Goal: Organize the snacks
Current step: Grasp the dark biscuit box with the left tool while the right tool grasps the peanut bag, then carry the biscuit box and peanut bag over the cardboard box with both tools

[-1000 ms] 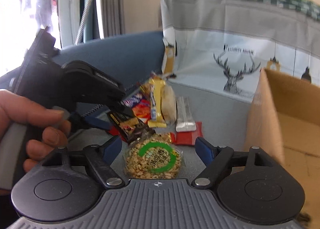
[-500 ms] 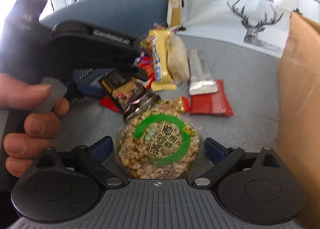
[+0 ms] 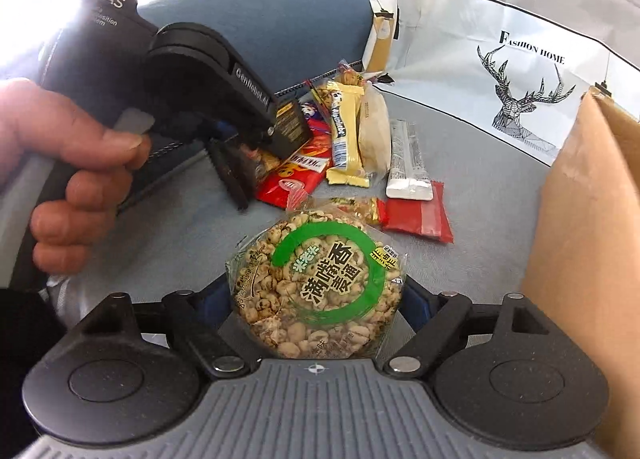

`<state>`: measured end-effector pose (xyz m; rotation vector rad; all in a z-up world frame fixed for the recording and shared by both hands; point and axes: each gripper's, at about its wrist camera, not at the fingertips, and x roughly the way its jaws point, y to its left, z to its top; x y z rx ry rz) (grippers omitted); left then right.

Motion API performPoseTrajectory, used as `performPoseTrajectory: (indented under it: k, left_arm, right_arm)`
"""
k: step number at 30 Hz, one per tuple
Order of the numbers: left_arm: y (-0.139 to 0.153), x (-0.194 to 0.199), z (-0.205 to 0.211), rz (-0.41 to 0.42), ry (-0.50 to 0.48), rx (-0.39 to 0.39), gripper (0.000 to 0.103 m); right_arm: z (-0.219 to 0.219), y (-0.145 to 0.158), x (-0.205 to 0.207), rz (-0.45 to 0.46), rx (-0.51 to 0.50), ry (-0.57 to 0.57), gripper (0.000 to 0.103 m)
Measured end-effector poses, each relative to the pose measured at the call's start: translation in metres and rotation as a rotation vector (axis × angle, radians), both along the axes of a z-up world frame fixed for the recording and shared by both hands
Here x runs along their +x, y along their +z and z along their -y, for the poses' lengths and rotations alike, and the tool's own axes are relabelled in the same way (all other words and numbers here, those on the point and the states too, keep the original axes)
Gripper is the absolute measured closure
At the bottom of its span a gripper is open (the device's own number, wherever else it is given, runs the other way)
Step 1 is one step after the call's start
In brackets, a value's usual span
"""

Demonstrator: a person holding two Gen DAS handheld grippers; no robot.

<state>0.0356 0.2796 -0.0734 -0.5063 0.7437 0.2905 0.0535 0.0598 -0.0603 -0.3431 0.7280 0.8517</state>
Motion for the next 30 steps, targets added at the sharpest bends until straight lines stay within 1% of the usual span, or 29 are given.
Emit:
performPoseTrajectory:
  k: [2, 3, 6, 7, 9, 10, 11, 13, 14, 15, 16, 18, 20, 22, 24, 26, 30]
  left_arm:
    - [0.005, -0.009, -0.001, 0.018, -0.010, -0.019, 0.087]
    - [0.006, -0.013, -0.003, 0.028, -0.015, -0.046, 0.087]
    - [0.009, -0.027, -0.004, 0.040, -0.047, -0.170, 0.087]
    - [0.008, -0.027, -0.001, 0.030, -0.066, -0.227, 0.087]
    - [-0.002, -0.027, 0.002, -0.025, -0.108, -0.342, 0.087]
    - [-0.006, -0.025, 0.004, -0.062, -0.111, -0.353, 0.087]
    - [-0.006, -0.026, 0.006, -0.092, -0.098, -0.326, 0.086]
    - [0.000, -0.030, 0.007, -0.108, -0.040, -0.224, 0.082]
    - [0.003, -0.032, 0.005, -0.094, -0.015, -0.202, 0.071]
    - [0.006, -0.036, 0.004, -0.074, 0.001, -0.198, 0.064]
    - [0.007, -0.038, 0.005, -0.060, 0.003, -0.200, 0.064]
    - [0.007, -0.035, 0.012, -0.062, -0.024, -0.194, 0.064]
    - [0.004, -0.027, 0.023, -0.097, -0.084, -0.166, 0.062]
    - [0.002, -0.022, 0.035, -0.142, -0.147, -0.117, 0.058]
    - [-0.003, -0.015, 0.048, -0.188, -0.174, -0.036, 0.048]
    - [-0.007, -0.010, 0.059, -0.220, -0.194, 0.022, 0.047]
    - [-0.011, -0.008, 0.073, -0.242, -0.239, 0.091, 0.046]
  right_arm:
    - [0.008, 0.007, -0.007, -0.027, -0.002, -0.013, 0.018]
    - [0.013, 0.009, -0.011, -0.047, -0.001, -0.020, 0.018]
    - [0.027, 0.012, -0.023, -0.095, 0.003, -0.039, 0.018]
    - [0.030, 0.012, -0.026, -0.102, 0.002, -0.039, 0.018]
    - [0.031, 0.008, -0.034, -0.100, -0.009, -0.041, 0.018]
    - [0.032, 0.006, -0.036, -0.101, -0.017, -0.039, 0.018]
    - [0.030, 0.003, -0.038, -0.103, -0.025, -0.036, 0.018]
    - [0.029, -0.003, -0.039, -0.108, -0.040, -0.032, 0.018]
    - [0.028, -0.007, -0.038, -0.116, -0.044, -0.038, 0.018]
    - [0.028, -0.009, -0.037, -0.129, -0.044, -0.045, 0.017]
    - [0.027, -0.011, -0.036, -0.140, -0.042, -0.048, 0.017]
    - [0.028, -0.014, -0.036, -0.147, -0.037, -0.047, 0.016]
    - [0.027, -0.016, -0.037, -0.147, -0.040, -0.044, 0.015]
    - [0.026, -0.016, -0.037, -0.147, -0.049, -0.038, 0.015]
    - [0.026, -0.016, -0.036, -0.148, -0.051, -0.034, 0.015]
    - [0.026, -0.015, -0.036, -0.148, -0.050, -0.034, 0.015]
    - [0.027, -0.014, -0.033, -0.151, -0.054, -0.039, 0.014]
